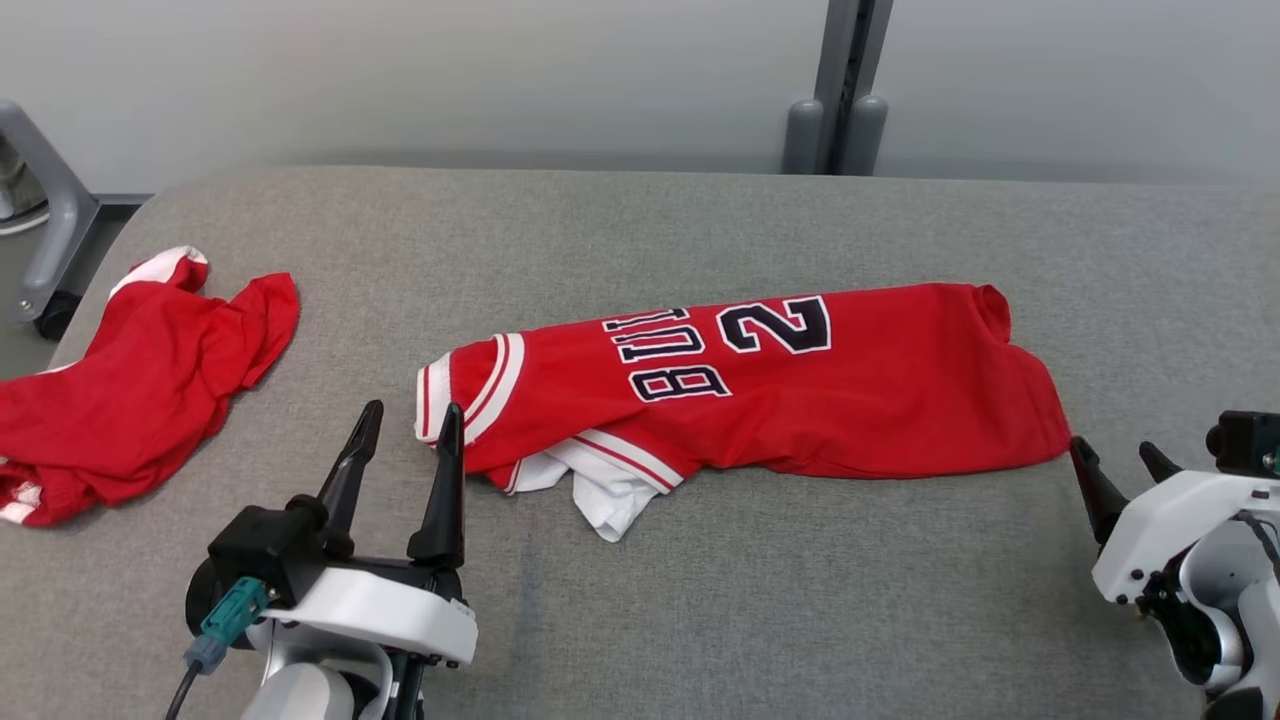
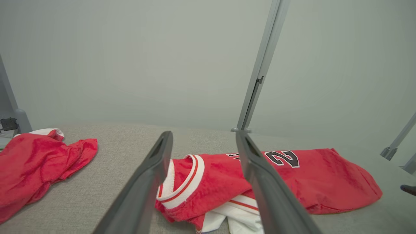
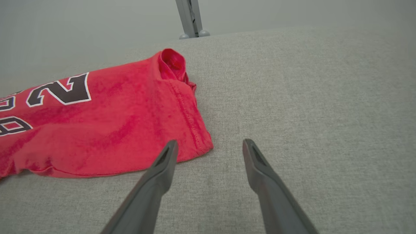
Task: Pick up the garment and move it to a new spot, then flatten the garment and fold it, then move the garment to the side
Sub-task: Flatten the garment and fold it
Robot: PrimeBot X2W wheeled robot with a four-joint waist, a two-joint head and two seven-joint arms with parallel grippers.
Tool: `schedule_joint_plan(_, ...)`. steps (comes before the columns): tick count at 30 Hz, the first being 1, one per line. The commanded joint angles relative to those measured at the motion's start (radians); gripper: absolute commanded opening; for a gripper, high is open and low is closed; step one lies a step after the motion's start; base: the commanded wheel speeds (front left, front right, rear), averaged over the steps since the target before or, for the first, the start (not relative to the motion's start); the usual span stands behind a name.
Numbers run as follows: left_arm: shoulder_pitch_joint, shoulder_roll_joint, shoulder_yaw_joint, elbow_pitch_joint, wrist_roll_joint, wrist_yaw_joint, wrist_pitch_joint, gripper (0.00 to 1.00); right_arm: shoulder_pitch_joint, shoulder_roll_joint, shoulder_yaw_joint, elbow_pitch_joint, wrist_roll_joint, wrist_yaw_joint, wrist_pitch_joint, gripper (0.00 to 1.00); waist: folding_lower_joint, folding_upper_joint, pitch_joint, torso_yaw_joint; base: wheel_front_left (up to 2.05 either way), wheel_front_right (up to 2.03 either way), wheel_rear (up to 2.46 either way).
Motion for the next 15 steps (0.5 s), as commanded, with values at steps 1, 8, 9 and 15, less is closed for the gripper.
schedule_joint_plan(1, -0.027, 0.003, 0.000, 0.001, -0.002, -0.002, -0.003, 1.00, -0.020, -0.012, 0.010, 0.019, 0.014, 0.002, 0.006, 1.00, 0.0000, -0.0001, 0.021, 0.022, 0.00, 0.00, 0.00)
schedule_joint_plan(8, -0.059, 0.002, -0.005, 0.012, -0.001, -0.009, -0.006, 1.00, -0.145, -0.076, 0.115, 0.205, 0.115, 0.002, 0.023, 1.00, 0.0000, -0.0001, 0.068, 0.065, 0.00, 0.00, 0.00)
schedule_joint_plan(9, -0.062, 0.002, -0.006, 0.013, -0.001, -0.009, -0.007, 1.00, -0.157, -0.082, 0.127, 0.220, 0.124, 0.002, 0.018, 1.00, 0.0000, -0.0001, 0.073, 0.068, 0.00, 0.00, 0.00)
schedule_joint_plan(15, -0.079, 0.002, -0.011, 0.023, -0.001, -0.014, -0.013, 1.00, -0.221, -0.103, 0.207, 0.295, 0.196, 0.002, 0.042, 1.00, 0.0000, -0.0001, 0.093, 0.078, 0.00, 0.00, 0.00)
